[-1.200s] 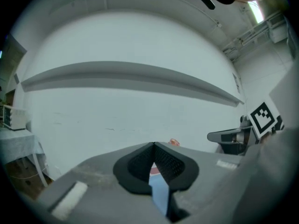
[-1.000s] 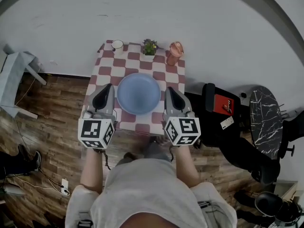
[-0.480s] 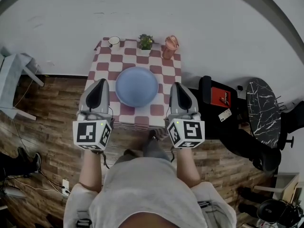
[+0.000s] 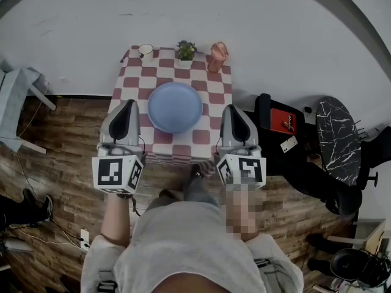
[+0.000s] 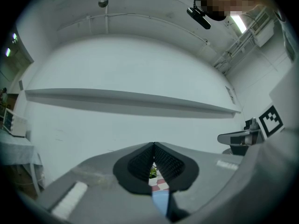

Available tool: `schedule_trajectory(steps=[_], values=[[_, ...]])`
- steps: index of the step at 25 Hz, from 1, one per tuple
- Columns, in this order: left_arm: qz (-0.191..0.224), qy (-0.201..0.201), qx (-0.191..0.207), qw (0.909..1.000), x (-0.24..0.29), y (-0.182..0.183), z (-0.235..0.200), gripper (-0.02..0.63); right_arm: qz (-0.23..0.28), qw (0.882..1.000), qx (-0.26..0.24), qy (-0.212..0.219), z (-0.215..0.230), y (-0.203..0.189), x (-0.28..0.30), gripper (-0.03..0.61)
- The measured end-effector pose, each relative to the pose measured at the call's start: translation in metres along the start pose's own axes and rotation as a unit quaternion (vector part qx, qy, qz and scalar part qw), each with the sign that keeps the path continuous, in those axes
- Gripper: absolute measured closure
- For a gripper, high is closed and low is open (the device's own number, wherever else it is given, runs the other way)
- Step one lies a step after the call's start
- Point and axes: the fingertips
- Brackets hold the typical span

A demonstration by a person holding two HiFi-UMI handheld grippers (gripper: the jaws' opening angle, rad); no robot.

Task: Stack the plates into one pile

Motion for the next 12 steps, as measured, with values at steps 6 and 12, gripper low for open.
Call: schedule_trajectory(steps=[6,12], values=[[0.000,0.002,-0.007,1.0000,0.0006,0.0002,-0.0005,0.607,0.000,1.000,0.001,0.003,-0.0010,0.0008,-0.0015,0.578],[0.004,0.002,-0.008,1.0000,-0.0010,0.0018,0.0001,0.607,0.004,1.000,0.003,0.002,-0.0005,0.0027,-0.0021,0.578]])
Point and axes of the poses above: the fingertips, and each gripper's own axes: x forward along the fingers, z to its right, y out of its top, and after that the axes turned 14 degrees about -x, right-handed
